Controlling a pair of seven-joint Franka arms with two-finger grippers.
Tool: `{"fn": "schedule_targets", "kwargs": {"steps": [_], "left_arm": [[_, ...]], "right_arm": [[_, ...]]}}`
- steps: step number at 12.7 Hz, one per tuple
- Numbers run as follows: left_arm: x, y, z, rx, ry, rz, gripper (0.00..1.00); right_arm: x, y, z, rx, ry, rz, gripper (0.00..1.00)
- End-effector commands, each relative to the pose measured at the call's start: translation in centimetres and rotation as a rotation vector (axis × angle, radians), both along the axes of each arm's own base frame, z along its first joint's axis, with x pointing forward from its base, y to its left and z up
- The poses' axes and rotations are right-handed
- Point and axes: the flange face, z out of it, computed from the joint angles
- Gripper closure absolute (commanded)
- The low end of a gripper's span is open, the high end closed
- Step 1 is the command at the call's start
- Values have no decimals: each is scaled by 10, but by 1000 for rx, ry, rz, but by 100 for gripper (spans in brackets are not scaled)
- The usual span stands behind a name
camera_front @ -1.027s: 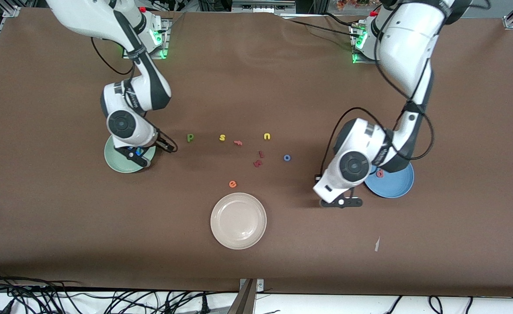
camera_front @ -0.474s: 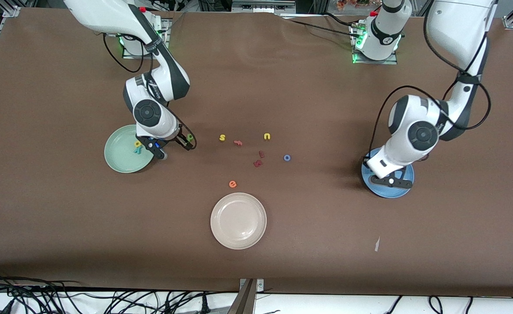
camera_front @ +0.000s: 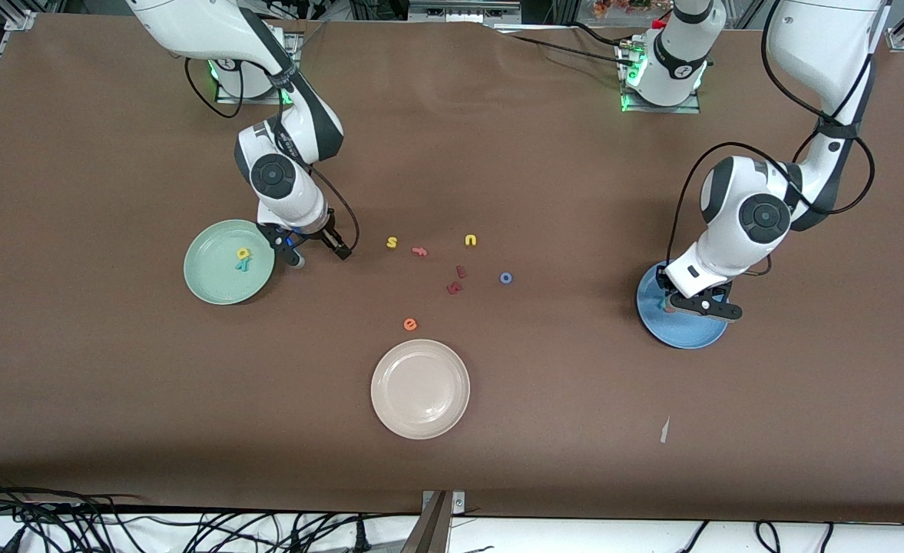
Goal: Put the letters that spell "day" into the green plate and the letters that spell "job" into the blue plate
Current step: 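Grasp the green d with the right gripper while the left gripper reaches the o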
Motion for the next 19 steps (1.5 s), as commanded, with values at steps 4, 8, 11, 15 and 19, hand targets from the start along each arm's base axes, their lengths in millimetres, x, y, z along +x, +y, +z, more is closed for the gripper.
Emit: {"fn": "schedule_targets", "kwargs": {"steps": [4,8,11,15,19], "left_arm": [[15,-119,36,-30,28,190,0],[6,-240,21,-56,9,334,0],[-3,-297,-2,-63,15,397,0],[-20,-322,-35,-47,39,433,0],[-33,-336,-51,-33,57,430,10]], "right_arm": [[-5,5,-3,17,-10,-6,62],[-2,7,5,20,-19,-4,91],[8,0,28,1,1,46,91],[56,-70,74,-57,114,182,91],[77,-179,61,-51,156,345,91]]}}
